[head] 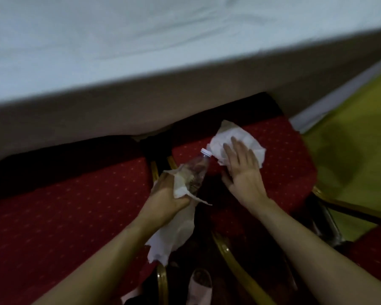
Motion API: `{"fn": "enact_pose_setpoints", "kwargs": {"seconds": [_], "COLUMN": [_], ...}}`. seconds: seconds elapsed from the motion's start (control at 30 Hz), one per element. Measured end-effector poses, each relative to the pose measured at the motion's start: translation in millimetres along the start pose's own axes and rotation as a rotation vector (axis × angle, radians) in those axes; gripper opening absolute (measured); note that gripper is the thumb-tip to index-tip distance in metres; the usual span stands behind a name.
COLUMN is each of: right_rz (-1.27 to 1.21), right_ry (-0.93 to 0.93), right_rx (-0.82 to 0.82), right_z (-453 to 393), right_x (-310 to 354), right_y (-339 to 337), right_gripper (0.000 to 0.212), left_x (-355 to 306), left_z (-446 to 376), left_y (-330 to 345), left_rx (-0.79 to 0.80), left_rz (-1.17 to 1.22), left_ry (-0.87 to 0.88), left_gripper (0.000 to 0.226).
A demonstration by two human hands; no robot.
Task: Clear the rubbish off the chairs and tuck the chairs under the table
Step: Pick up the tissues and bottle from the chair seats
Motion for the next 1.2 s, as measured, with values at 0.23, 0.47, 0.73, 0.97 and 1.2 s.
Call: {"fn": "enact_pose_setpoints", "kwargs": {"seconds": [0.23, 0.47, 0.73, 0.97, 1.2], "right_rz": [0.072, -0.167, -0.498, -0.454, -0.352], "right_ry": [0.265, 0.355, 0.442, 0.442, 0.391], "right_rx": [0.265, 0.156, 0.17, 0.237, 0.299], "right_z": [-41.9, -20.7, 63.4, 66.6, 49.1], "right_x": [-62.1, -55.5, 35.3, 67.0, 10.8], "right_y": [20.4, 8.1, -77.5, -139.3, -87.4], "right_gripper": [0.088, 0.017, 0.035, 0.012, 0.022], "left_x": [-8.4, -1.8, -67.9, -92.6, -73.4], "left_z": [-9.5, 27.5, 136.0, 200.9, 148.2], "left_y": [6.7, -21.0, -111.2, -149.4, -83.4], "left_rx": [-0.092, -0.108, -0.173, -0.208, -0.124], "left_rz": [-0.045, 0.027, 0.188, 0.17, 0.179], "left_ry": [-0.104, -0.218, -0.377, -0.398, -0.326], "left_gripper": [0.049, 0.047, 0.022, 0.038, 0.033]}}
Point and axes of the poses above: each hand's wrist, its own z-axis away from the middle knuckle, its own y-axis out of the palm, x = y × z, the point moved 5 cm from there along -z, towards the middle knuckle, and after that the axes turned 9 degrees about -x, right-handed, at the moved point
